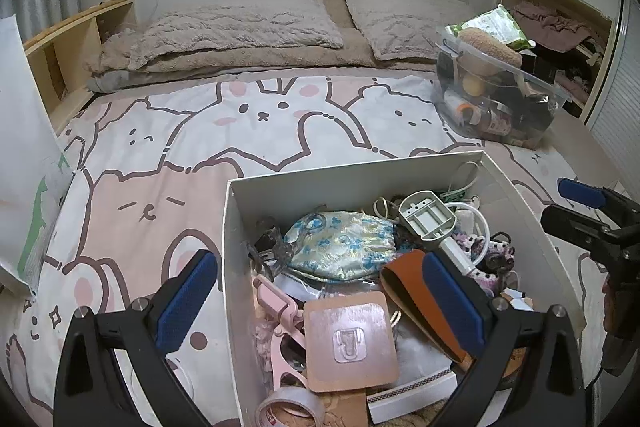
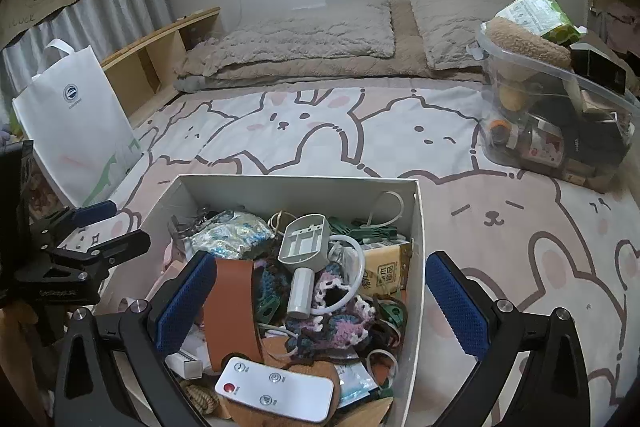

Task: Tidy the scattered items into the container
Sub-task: 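Withdraw both open tools up and back from the box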

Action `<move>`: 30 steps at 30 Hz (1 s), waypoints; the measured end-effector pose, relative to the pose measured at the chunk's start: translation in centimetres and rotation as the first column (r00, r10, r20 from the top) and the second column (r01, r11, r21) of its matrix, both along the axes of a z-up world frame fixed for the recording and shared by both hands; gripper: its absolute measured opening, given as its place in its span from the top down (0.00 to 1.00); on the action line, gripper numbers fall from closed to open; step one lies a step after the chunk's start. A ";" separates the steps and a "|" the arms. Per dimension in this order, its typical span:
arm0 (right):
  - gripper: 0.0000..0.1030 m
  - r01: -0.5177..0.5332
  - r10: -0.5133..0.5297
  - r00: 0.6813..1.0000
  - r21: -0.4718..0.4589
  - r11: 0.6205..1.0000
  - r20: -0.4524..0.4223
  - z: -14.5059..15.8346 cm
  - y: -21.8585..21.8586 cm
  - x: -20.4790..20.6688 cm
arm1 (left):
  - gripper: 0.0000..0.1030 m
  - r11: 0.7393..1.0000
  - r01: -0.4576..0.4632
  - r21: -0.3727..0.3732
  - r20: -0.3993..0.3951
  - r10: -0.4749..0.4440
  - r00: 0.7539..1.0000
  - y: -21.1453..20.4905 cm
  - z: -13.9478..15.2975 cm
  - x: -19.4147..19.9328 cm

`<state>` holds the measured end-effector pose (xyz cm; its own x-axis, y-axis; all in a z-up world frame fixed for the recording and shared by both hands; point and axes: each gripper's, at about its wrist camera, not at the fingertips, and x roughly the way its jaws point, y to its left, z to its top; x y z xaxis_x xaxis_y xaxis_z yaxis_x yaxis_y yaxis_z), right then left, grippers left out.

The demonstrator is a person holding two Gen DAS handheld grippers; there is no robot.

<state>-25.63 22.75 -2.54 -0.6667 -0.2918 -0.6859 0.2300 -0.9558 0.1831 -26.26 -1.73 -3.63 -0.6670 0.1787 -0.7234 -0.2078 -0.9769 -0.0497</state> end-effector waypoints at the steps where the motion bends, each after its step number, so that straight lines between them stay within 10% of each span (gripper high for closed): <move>1: 0.00 0.001 -0.001 1.000 0.001 1.000 -0.001 0.1 0.0 0.1 | 0.00 1.000 -0.001 0.000 -0.002 0.001 1.000 0.1 0.1 0.1; 30: 0.00 0.057 -0.049 0.990 0.052 0.997 -0.134 4.5 0.4 4.7 | 0.00 0.999 0.021 0.027 -0.122 -0.018 0.992 -0.3 5.6 5.3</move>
<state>-20.93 23.15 1.93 -0.7664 -0.2176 -0.6044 0.1974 -0.9751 0.1008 -20.95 -2.07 1.93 -0.7462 0.2114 -0.6313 -0.2329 -0.9712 -0.0498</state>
